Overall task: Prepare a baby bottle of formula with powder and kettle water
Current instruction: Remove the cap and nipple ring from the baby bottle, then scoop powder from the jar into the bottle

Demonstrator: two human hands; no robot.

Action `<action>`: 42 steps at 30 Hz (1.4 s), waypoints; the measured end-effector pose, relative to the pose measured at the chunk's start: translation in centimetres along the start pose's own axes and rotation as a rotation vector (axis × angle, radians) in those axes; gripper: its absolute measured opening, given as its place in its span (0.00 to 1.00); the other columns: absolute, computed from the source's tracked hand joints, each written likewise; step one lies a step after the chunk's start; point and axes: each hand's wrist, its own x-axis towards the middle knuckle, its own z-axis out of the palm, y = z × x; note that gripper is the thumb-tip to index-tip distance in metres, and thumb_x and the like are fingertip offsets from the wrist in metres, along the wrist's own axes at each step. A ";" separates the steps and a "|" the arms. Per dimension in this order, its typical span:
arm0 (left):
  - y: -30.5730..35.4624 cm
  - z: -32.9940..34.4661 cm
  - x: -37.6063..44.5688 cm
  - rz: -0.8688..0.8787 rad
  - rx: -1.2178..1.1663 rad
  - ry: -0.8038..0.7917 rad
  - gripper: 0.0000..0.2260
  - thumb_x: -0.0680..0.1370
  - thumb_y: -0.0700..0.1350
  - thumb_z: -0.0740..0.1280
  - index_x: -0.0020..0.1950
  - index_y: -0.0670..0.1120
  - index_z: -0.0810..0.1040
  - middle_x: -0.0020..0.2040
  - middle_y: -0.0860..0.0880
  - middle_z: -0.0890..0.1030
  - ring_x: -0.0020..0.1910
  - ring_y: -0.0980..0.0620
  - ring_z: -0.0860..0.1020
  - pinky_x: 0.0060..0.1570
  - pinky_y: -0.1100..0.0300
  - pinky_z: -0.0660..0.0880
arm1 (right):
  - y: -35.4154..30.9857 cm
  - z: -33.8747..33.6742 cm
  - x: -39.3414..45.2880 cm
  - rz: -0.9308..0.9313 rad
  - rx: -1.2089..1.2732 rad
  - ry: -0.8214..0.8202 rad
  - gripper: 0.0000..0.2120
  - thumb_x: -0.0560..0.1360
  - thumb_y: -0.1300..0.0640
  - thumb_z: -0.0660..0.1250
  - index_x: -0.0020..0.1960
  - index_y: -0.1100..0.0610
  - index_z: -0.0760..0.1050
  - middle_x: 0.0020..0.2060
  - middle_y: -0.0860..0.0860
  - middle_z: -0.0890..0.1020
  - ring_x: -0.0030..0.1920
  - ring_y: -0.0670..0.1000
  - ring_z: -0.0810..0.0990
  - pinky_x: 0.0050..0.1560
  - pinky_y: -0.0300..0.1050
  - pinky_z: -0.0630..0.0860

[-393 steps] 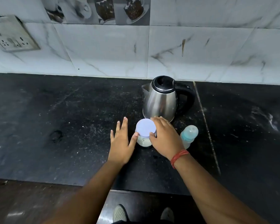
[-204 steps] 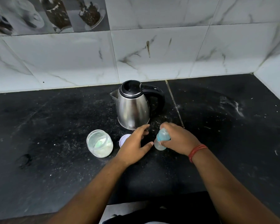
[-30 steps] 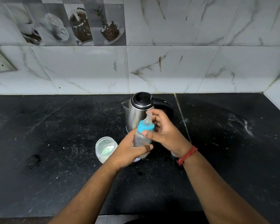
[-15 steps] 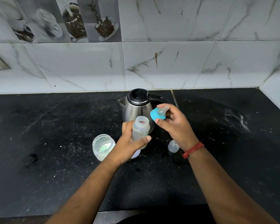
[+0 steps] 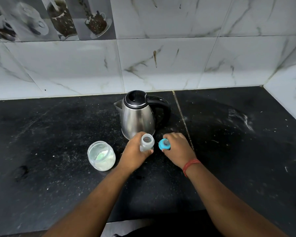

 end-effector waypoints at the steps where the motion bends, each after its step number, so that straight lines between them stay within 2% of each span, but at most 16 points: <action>1: -0.2 0.3 0.0 -0.014 0.010 -0.008 0.20 0.72 0.43 0.77 0.58 0.57 0.75 0.53 0.57 0.82 0.53 0.57 0.80 0.52 0.60 0.75 | 0.1 0.3 0.1 -0.015 -0.045 -0.017 0.24 0.71 0.55 0.76 0.66 0.55 0.76 0.61 0.51 0.80 0.64 0.56 0.74 0.71 0.50 0.66; 5: -0.5 1.1 0.2 -0.038 0.055 -0.049 0.19 0.72 0.45 0.78 0.58 0.55 0.75 0.51 0.56 0.82 0.52 0.57 0.80 0.51 0.57 0.76 | 0.2 1.6 0.4 -0.027 -0.206 -0.127 0.23 0.74 0.51 0.73 0.68 0.50 0.74 0.62 0.48 0.79 0.67 0.54 0.72 0.79 0.56 0.54; 9: -0.5 1.5 0.3 -0.076 0.111 -0.069 0.18 0.73 0.44 0.77 0.60 0.52 0.76 0.50 0.56 0.82 0.48 0.63 0.78 0.44 0.73 0.69 | 0.4 2.2 0.5 -0.013 -0.290 -0.187 0.22 0.75 0.50 0.71 0.68 0.50 0.73 0.63 0.48 0.78 0.67 0.54 0.71 0.80 0.58 0.51; 11: -0.5 1.5 0.3 -0.091 0.142 -0.078 0.18 0.74 0.45 0.77 0.60 0.50 0.76 0.51 0.55 0.82 0.48 0.59 0.78 0.43 0.76 0.68 | 0.5 2.3 0.5 -0.003 -0.303 -0.201 0.22 0.76 0.51 0.71 0.68 0.51 0.73 0.63 0.48 0.78 0.67 0.54 0.71 0.80 0.59 0.51; 13: -0.6 1.6 0.4 -0.100 0.157 -0.089 0.17 0.74 0.47 0.77 0.60 0.50 0.75 0.51 0.55 0.83 0.49 0.55 0.79 0.42 0.76 0.68 | 0.5 2.4 0.5 0.002 -0.306 -0.208 0.22 0.75 0.51 0.71 0.68 0.51 0.72 0.63 0.48 0.78 0.67 0.54 0.71 0.80 0.59 0.51; 16: -0.9 1.6 0.6 -0.119 0.161 -0.098 0.19 0.74 0.48 0.76 0.61 0.52 0.74 0.52 0.56 0.82 0.50 0.55 0.80 0.42 0.73 0.70 | 0.5 2.4 0.5 0.006 -0.312 -0.221 0.22 0.75 0.52 0.71 0.68 0.51 0.72 0.64 0.49 0.78 0.67 0.55 0.71 0.80 0.59 0.51; 18: -1.1 1.6 0.7 -0.120 0.170 -0.108 0.21 0.74 0.48 0.77 0.62 0.51 0.72 0.53 0.56 0.82 0.51 0.54 0.80 0.42 0.71 0.69 | 0.5 2.2 0.5 0.011 -0.308 -0.245 0.26 0.74 0.51 0.72 0.70 0.51 0.69 0.66 0.49 0.77 0.69 0.55 0.70 0.80 0.60 0.51; 20: -1.5 1.4 0.9 -0.120 0.173 -0.129 0.27 0.72 0.50 0.78 0.67 0.51 0.69 0.56 0.56 0.81 0.54 0.53 0.79 0.47 0.67 0.71 | 0.4 1.8 0.5 0.023 -0.275 -0.266 0.33 0.73 0.50 0.74 0.75 0.51 0.65 0.70 0.50 0.74 0.72 0.56 0.67 0.80 0.61 0.51; 21: -1.8 1.2 1.0 -0.124 0.172 -0.141 0.33 0.70 0.52 0.78 0.70 0.52 0.67 0.58 0.57 0.80 0.57 0.53 0.79 0.52 0.64 0.72 | 0.4 1.4 0.4 0.026 -0.254 -0.261 0.36 0.73 0.50 0.74 0.76 0.51 0.63 0.71 0.50 0.72 0.74 0.56 0.65 0.80 0.61 0.51; 24: -2.4 0.1 0.9 -0.118 0.178 -0.166 0.41 0.68 0.54 0.78 0.76 0.53 0.62 0.67 0.57 0.76 0.66 0.54 0.76 0.67 0.53 0.73 | 0.3 0.0 0.1 0.017 -0.177 -0.205 0.37 0.73 0.51 0.73 0.78 0.50 0.62 0.73 0.50 0.70 0.77 0.55 0.61 0.80 0.58 0.51; 27: -2.9 -0.9 0.3 -0.080 0.197 -0.114 0.37 0.71 0.52 0.78 0.76 0.50 0.66 0.70 0.52 0.76 0.70 0.54 0.74 0.70 0.49 0.73 | 0.3 -1.0 -0.2 0.013 -0.085 -0.131 0.35 0.73 0.54 0.72 0.77 0.51 0.63 0.73 0.49 0.70 0.77 0.53 0.61 0.80 0.55 0.54; 30: -2.1 -2.1 -0.7 -0.011 0.221 -0.047 0.28 0.73 0.61 0.71 0.70 0.53 0.72 0.66 0.57 0.78 0.65 0.58 0.76 0.66 0.52 0.75 | -0.2 -1.8 -0.3 -0.014 -0.003 -0.044 0.33 0.74 0.56 0.72 0.76 0.53 0.66 0.73 0.50 0.72 0.76 0.53 0.63 0.79 0.50 0.58; 32: -1.0 -3.2 -1.1 0.038 0.225 -0.001 0.26 0.73 0.64 0.65 0.67 0.53 0.75 0.62 0.57 0.80 0.62 0.58 0.78 0.63 0.53 0.76 | -1.3 -2.5 0.0 -0.045 0.057 0.015 0.31 0.74 0.58 0.73 0.74 0.55 0.69 0.71 0.51 0.74 0.75 0.53 0.65 0.77 0.49 0.62; 37: 1.2 -6.8 -1.3 0.208 0.245 0.151 0.19 0.76 0.58 0.66 0.62 0.50 0.79 0.57 0.56 0.82 0.55 0.58 0.80 0.56 0.54 0.79 | -5.3 -3.6 1.1 -0.138 0.189 0.132 0.24 0.73 0.63 0.72 0.68 0.56 0.74 0.65 0.51 0.77 0.70 0.52 0.69 0.70 0.38 0.62; 39: 1.3 -8.8 -1.3 0.227 0.270 0.205 0.18 0.77 0.56 0.67 0.63 0.49 0.79 0.58 0.55 0.82 0.56 0.57 0.80 0.58 0.54 0.78 | -7.3 -3.5 1.5 -0.187 0.208 0.144 0.23 0.73 0.63 0.72 0.67 0.56 0.75 0.64 0.51 0.78 0.68 0.52 0.70 0.69 0.38 0.63; 42: -0.1 -12.2 -1.9 0.183 0.297 0.282 0.20 0.77 0.58 0.66 0.64 0.49 0.78 0.60 0.53 0.82 0.59 0.55 0.79 0.60 0.52 0.78 | -10.4 -2.7 2.0 -0.267 0.223 0.109 0.21 0.73 0.63 0.71 0.66 0.56 0.76 0.63 0.51 0.78 0.66 0.53 0.71 0.68 0.42 0.67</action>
